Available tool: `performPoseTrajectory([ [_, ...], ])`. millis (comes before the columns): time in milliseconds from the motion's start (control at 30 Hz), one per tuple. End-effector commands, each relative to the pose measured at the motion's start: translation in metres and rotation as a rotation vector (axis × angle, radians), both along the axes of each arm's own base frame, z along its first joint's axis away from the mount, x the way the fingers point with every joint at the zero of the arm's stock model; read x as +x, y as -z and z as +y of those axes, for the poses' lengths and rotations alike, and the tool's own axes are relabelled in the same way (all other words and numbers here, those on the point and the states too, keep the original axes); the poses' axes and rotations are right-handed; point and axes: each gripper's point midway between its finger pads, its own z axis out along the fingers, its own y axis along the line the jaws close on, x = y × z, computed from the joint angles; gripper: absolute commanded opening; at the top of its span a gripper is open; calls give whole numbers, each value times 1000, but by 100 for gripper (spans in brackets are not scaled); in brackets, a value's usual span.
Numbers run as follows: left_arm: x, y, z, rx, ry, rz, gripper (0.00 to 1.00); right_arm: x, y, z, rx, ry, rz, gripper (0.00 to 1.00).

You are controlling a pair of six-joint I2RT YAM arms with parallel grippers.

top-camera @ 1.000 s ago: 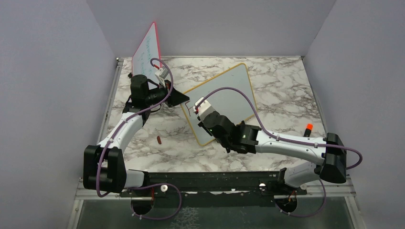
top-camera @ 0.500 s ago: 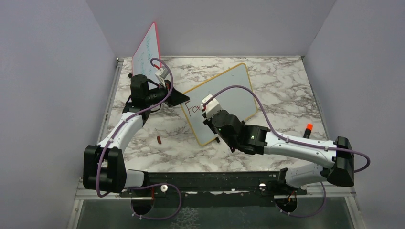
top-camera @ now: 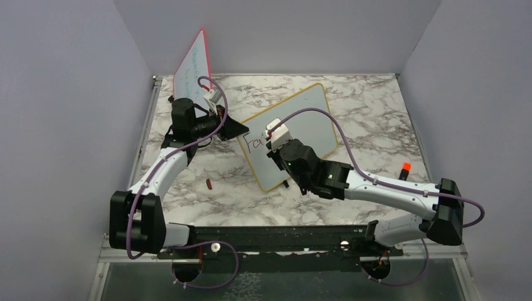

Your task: Write a sentence on the whiteboard

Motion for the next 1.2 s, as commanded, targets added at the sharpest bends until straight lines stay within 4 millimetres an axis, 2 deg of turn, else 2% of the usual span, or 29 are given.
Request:
performPoseTrajectory([
  [0, -12, 19, -9, 31, 51, 54, 0, 2, -4, 12, 31, -35, 2, 1],
  [467, -12, 19, -9, 30, 55, 56, 0, 12, 0, 16, 48, -25, 1, 1],
  [733, -12, 19, -9, 31, 54, 55, 0, 13, 11, 17, 22, -36, 35, 1],
  [1033, -11, 20, -8, 34, 48, 57, 0, 8, -3, 1, 56, -14, 18, 1],
  [1167, -10, 20, -8, 38, 46, 57, 0, 5, 2, 0, 47, -25, 38, 1],
])
